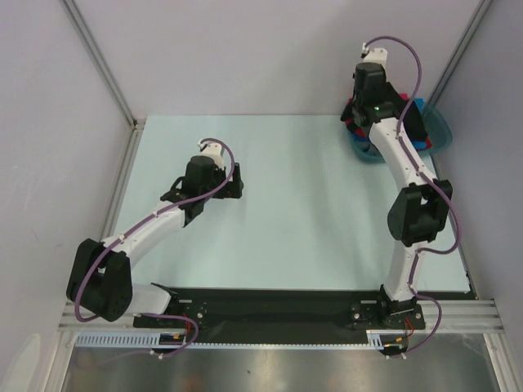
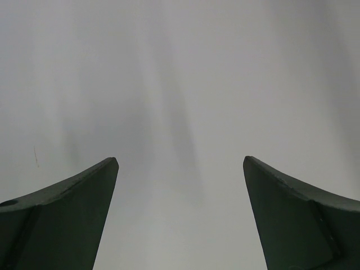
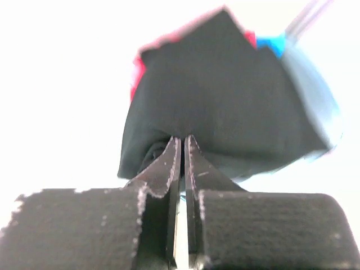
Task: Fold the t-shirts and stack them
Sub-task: Grab the tshirt from the pile
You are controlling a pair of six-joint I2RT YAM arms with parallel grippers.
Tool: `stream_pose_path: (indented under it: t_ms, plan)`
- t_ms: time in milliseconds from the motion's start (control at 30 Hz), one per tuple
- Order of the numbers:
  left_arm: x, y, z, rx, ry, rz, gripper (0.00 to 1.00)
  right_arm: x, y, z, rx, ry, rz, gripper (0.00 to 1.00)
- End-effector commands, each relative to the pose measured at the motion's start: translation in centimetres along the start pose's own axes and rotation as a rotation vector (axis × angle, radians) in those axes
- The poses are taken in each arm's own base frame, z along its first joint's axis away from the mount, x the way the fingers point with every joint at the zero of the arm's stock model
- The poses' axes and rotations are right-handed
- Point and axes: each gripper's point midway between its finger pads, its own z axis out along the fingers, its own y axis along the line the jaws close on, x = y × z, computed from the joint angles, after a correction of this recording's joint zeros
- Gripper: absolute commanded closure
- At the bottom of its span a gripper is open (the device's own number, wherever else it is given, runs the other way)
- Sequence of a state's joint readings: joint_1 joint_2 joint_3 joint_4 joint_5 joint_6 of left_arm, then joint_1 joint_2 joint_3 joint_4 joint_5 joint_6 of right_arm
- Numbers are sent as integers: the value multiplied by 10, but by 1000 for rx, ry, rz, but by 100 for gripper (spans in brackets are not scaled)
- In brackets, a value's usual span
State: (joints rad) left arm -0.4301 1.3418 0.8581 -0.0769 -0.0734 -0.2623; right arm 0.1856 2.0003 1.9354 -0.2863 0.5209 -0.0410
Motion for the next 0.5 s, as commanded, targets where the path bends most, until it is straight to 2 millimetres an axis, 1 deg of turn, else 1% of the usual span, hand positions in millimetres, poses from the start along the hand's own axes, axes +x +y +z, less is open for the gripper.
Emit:
stream_pose_path:
  t_ms: [0, 67, 100, 133, 167, 200, 233, 267, 300, 333, 400, 433, 467]
  plan:
    - [-10, -12, -6, 52, -42, -14, 0, -85, -7, -63, -61, -158, 40, 100]
    - [-9, -13, -7, 56, -42, -22, 0, -93, -10, -75, -63, -174, 40, 100]
    - [-9, -13, -9, 61, -47, -25, 0, -102, -11, -85, -84, -190, 49, 100]
    - [-8, -13, -10, 63, -48, -27, 0, -105, -8, -92, -112, -193, 50, 100]
    - [-7, -13, -11, 65, -50, -27, 0, -111, -5, -100, -137, -203, 51, 100]
    - [-6, -12, -11, 62, -52, -29, 0, -117, -1, -112, -181, -211, 47, 100]
    - [-7, -12, -12, 56, -57, -33, 0, -122, 11, -127, -220, -228, 30, 100]
    - [-6, -11, -12, 52, -53, -35, 0, -124, 18, -137, -241, -235, 15, 100]
    - [-5, -9, -12, 45, -52, -38, 0, -135, 17, -156, -258, -267, 13, 100]
    - [-6, -7, -13, 33, -58, -46, 0, -138, 35, -175, -309, -287, -7, 100]
    - [-4, -4, -14, 13, -55, -58, 0, -146, 44, -202, -357, -314, -13, 100]
    - [-6, -3, -15, 4, -61, -70, 0, -155, 42, -219, -377, -342, -3, 100]
    - [-6, 1, -16, -19, -65, -76, 0, -156, 55, -238, -422, -352, -7, 100]
